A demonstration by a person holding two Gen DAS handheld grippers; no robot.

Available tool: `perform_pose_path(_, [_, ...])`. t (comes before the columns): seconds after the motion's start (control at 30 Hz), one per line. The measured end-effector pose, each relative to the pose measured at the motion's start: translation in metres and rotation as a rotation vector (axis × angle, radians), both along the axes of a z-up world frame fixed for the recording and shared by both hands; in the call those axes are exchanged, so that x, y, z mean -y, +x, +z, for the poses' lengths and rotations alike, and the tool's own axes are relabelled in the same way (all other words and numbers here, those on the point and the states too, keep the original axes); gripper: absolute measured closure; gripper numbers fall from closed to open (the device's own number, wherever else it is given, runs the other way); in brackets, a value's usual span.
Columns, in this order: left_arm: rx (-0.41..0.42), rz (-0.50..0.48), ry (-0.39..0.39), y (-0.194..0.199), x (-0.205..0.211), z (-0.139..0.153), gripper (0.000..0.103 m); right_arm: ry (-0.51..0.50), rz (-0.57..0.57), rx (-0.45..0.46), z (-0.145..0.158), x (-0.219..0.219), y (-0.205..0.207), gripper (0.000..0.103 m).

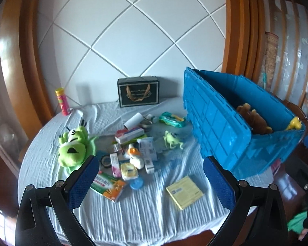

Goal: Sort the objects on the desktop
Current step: 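Withdraw both open tools from the bin back over the table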

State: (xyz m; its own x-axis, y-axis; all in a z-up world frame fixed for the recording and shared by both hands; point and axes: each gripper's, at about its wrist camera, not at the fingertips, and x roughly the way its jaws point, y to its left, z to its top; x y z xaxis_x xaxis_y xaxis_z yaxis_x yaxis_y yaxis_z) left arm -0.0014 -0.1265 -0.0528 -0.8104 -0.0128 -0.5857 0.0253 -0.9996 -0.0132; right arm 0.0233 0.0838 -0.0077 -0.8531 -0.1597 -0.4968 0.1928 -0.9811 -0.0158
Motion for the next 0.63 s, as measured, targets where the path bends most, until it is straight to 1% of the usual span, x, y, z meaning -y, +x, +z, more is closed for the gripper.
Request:
perform_pose_path(0.07, [0.006, 0.028, 0.008, 0.003, 0.003, -0.002, 0.0, 0.0, 0.005, -0.009, -0.001, 0.001, 0.003, 0.0])
perform_pose_path(0.3, [0.018, 0.078, 0.016, 0.01, 0.007, -0.003, 0.0, -0.007, 0.018, -0.017, -0.003, 0.001, 0.007, 0.0])
perform_pose_path(0.63, [0.002, 0.048, -0.002, 0.012, -0.001, 0.001, 0.0, -0.016, 0.007, -0.026, 0.0, -0.003, 0.003, 0.0])
